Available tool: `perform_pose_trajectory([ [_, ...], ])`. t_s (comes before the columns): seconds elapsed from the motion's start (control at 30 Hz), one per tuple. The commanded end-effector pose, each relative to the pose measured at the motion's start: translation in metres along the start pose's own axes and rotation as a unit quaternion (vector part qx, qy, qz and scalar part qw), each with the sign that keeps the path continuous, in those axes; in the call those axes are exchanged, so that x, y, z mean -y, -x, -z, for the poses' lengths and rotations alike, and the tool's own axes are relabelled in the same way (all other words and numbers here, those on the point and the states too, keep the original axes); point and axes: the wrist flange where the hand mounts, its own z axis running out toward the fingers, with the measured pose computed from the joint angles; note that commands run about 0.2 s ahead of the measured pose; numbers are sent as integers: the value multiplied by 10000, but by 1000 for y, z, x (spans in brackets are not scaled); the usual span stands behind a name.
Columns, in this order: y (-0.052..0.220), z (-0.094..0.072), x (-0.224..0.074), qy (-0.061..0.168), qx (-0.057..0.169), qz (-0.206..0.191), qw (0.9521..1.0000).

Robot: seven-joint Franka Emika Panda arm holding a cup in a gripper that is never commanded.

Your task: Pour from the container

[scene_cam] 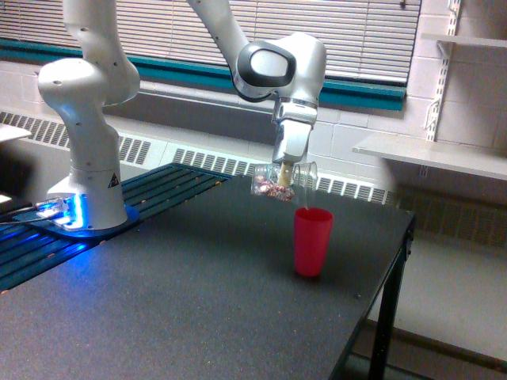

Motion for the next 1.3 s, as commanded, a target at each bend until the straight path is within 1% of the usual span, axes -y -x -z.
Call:
perform_pose_trajectory([
  [0.03,-1,1,8,125,3,41,9999],
  [0.63,-10,5,20,419,-32,319,9986],
  [1.07,-9,-1,18,553,47,447,9975],
  [1.3,-7,-3,15,598,67,447,9972],
])
